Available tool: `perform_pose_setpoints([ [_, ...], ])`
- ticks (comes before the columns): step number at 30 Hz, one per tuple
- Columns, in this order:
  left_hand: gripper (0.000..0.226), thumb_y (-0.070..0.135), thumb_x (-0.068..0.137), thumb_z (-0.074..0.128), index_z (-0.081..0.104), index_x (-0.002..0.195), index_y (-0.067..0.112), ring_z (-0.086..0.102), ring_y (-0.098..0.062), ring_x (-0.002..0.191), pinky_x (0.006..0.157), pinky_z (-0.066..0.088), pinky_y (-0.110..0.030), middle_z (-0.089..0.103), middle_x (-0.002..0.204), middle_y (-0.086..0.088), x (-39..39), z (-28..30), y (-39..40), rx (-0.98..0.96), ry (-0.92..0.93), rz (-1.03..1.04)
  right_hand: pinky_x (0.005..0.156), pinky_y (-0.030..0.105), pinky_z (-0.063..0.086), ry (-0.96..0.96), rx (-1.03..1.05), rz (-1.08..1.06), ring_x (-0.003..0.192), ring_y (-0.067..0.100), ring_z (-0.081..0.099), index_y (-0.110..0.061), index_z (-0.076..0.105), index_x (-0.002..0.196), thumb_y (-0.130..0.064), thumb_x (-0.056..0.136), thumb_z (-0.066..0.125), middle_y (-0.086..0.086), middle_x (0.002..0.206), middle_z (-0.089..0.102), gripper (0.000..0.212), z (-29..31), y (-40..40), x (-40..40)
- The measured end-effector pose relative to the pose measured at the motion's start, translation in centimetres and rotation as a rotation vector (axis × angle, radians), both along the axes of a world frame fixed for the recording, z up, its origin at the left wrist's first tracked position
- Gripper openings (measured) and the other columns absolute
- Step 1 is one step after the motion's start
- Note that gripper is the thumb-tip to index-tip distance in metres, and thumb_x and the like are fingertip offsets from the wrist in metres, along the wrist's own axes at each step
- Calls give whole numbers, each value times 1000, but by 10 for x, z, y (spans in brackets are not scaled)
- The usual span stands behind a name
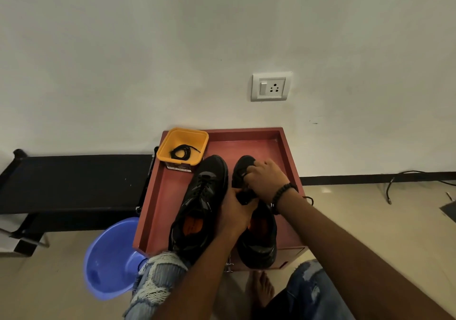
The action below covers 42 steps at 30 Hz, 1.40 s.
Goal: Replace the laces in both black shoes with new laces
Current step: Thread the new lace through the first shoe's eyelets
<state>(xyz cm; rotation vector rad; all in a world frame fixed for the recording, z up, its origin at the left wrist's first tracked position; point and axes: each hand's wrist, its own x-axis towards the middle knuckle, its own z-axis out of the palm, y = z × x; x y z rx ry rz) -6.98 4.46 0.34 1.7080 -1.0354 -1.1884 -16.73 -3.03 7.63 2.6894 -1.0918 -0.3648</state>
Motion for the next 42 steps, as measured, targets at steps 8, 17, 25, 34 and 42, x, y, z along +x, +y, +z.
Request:
perform_pose_setpoints([
  [8, 40, 40, 82, 77, 49, 110, 33, 64, -9, 99, 85, 55, -30, 64, 106, 10, 2, -8, -3, 9, -25, 27, 93, 43, 43, -842, 239, -365, 97, 13, 50, -32, 68, 88, -35, 97, 57, -13, 100, 61, 15, 5, -8, -21],
  [17, 41, 44, 80, 76, 45, 107, 41, 61, -7, 103, 92, 54, -34, 61, 108, 15, 0, -1, -3, 35, -41, -6, 86, 20, 46, -1623, 760, -596, 93, 5, 60, -19, 68, 94, -22, 99, 57, -5, 95, 66, 12, 40, 16, -35],
  [25, 24, 35, 94, 64, 57, 112, 21, 59, -10, 96, 78, 49, -23, 62, 106, 5, 7, 12, -9, 93, -59, -3, 83, 26, 49, -924, 418, -593, 101, 15, 60, -27, 63, 101, -29, 94, 61, -3, 109, 62, 7, 11, 2, -48],
  [34, 10, 24, 97, 61, 64, 91, 16, 61, -10, 79, 58, 41, -15, 69, 92, -1, 24, 14, -22, 35, -396, -158, 91, 26, 35, -545, 37, -475, 94, 11, 34, -26, 47, 108, -38, 94, 60, -4, 109, 42, 23, -15, 61, -31],
  [42, 13, 20, 93, 59, 67, 90, 11, 65, -20, 82, 76, 54, -37, 69, 87, -3, 36, 23, -18, 49, -454, -219, 90, 34, 50, -519, 422, -514, 91, 12, 53, -29, 52, 97, -35, 87, 69, -6, 105, 54, 21, -12, 35, -29],
])
